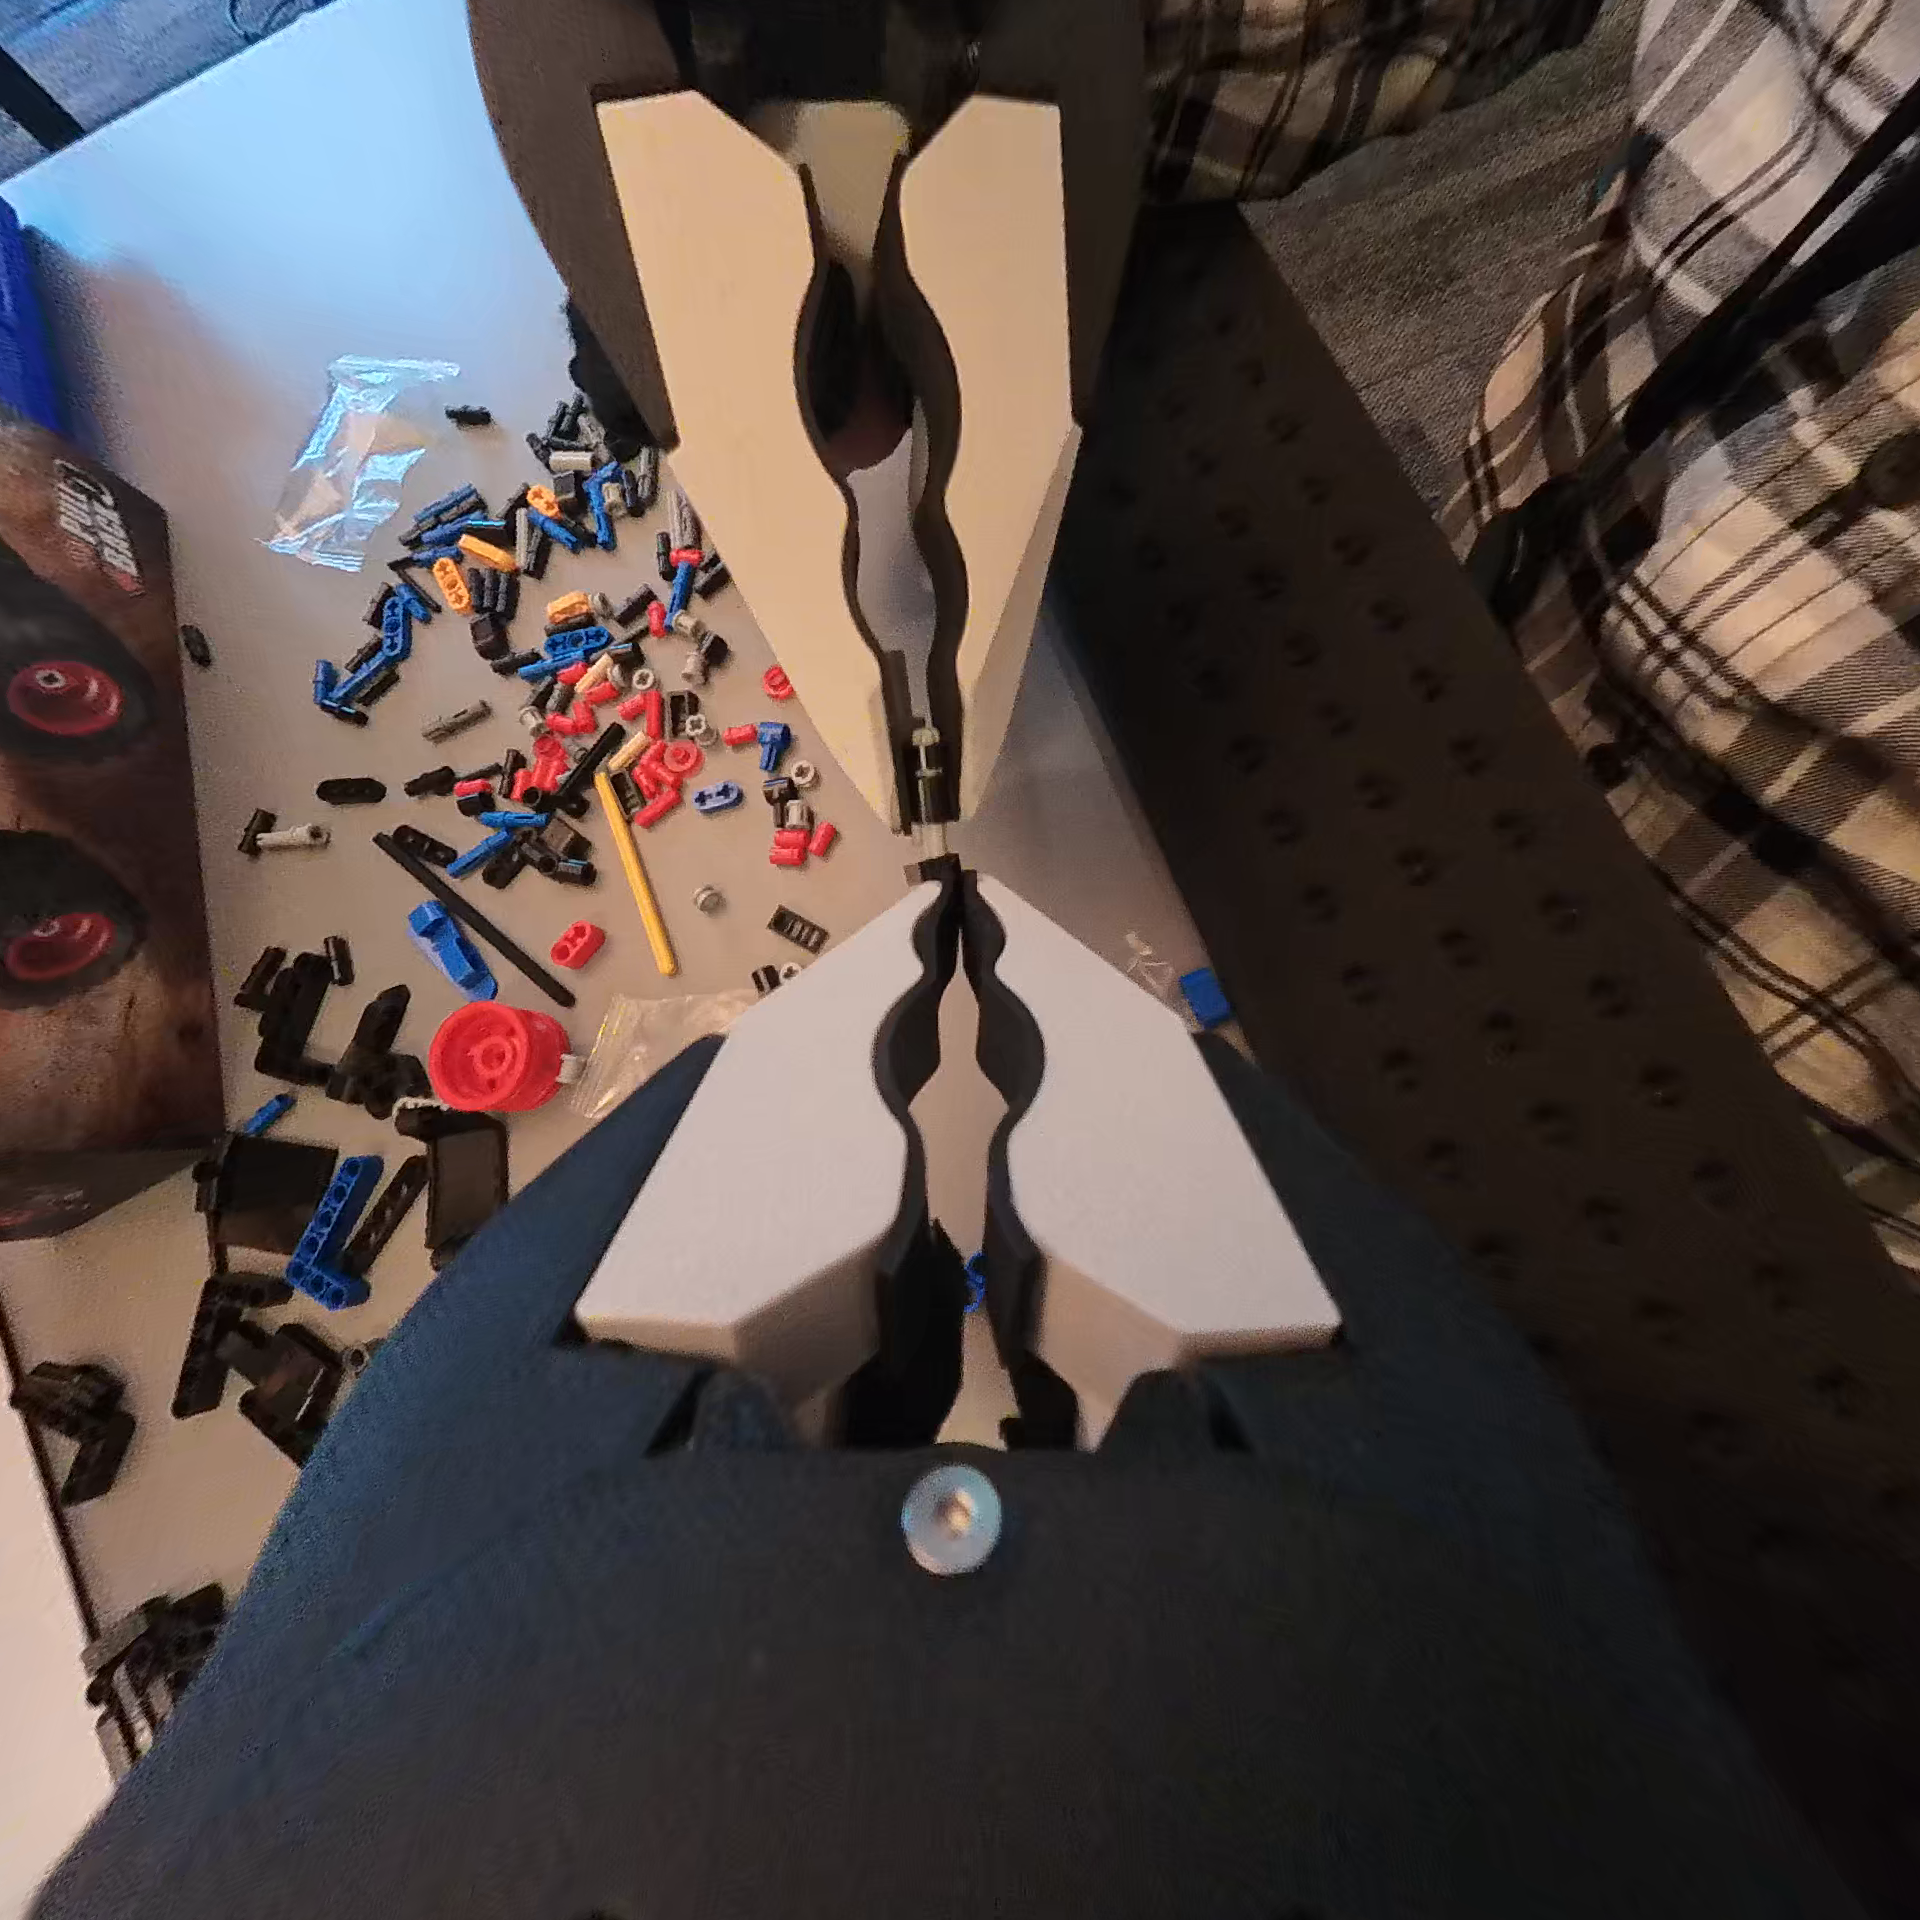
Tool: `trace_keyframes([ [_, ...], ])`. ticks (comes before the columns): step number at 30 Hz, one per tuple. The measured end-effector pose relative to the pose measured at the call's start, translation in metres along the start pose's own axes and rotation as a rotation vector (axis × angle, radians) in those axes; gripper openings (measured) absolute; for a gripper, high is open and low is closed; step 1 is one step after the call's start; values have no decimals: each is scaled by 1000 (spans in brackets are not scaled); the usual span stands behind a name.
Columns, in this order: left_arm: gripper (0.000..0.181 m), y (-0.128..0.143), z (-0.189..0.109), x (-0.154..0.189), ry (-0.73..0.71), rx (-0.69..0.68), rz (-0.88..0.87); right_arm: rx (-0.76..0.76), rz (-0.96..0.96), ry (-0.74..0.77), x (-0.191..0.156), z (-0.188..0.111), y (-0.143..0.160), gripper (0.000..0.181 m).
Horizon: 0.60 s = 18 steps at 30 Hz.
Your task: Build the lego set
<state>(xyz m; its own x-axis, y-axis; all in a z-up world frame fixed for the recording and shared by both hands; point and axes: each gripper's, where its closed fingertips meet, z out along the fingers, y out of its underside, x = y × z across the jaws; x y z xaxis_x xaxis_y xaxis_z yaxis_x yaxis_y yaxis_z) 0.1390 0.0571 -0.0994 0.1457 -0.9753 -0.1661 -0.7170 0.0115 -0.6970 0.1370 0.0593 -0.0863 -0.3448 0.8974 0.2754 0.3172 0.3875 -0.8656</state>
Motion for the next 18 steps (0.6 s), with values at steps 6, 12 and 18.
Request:
trace_keyframes([
  [6,0,-1,4,1,8,-4,3,-14,-3,0,-1,3,3,6],
  [12,0,-5,-1,-6,-31,61,-78,36,82,10,6,-1,-1,6],
  [18,8,-17,-11,-17,-127,191,-157,191,275,-30,19,-13,-15,6],
])
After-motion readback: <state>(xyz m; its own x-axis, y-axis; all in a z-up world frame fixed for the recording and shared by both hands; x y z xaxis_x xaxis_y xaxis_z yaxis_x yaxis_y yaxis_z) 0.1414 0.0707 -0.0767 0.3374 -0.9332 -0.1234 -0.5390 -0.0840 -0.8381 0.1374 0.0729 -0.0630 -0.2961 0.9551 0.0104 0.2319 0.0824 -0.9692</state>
